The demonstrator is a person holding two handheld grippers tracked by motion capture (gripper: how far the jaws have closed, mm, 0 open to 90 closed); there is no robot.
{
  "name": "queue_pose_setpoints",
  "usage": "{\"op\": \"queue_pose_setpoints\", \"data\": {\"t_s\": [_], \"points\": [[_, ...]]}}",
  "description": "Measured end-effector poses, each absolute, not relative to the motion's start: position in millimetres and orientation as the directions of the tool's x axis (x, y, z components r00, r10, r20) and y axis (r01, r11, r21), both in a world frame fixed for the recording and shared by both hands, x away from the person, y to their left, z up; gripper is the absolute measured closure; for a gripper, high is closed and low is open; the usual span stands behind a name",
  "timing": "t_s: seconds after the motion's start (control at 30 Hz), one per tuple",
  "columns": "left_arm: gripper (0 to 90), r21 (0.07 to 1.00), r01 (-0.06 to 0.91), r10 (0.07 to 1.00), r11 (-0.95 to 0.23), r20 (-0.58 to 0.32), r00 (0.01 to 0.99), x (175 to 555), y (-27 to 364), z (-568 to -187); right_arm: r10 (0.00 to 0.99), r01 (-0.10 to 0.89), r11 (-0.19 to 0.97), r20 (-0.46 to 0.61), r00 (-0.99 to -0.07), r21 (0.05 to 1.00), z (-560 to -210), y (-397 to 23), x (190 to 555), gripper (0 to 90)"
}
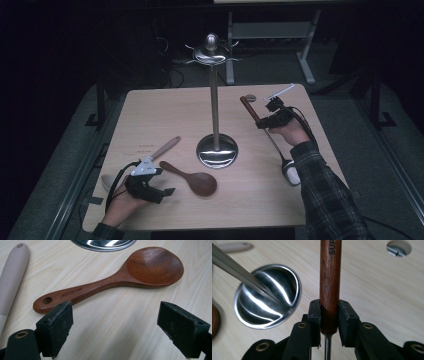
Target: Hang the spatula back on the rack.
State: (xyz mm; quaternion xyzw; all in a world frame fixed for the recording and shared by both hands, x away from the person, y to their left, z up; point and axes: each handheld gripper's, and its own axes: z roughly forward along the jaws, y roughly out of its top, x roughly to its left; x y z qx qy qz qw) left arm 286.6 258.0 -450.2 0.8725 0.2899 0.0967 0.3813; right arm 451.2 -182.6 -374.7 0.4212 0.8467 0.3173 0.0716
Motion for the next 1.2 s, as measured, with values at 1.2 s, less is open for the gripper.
{"op": "queue_pose_setpoints", "data": {"t_s": [1.2], "points": [[12.8,0.735,0.422,0.586,-0.53,-0.042,0.809,285.1,259.3,-447.1,0.695,0.398,0.183,0.168,-0.699,0.899,-316.9,-218.2,373.7,73.5]]}}
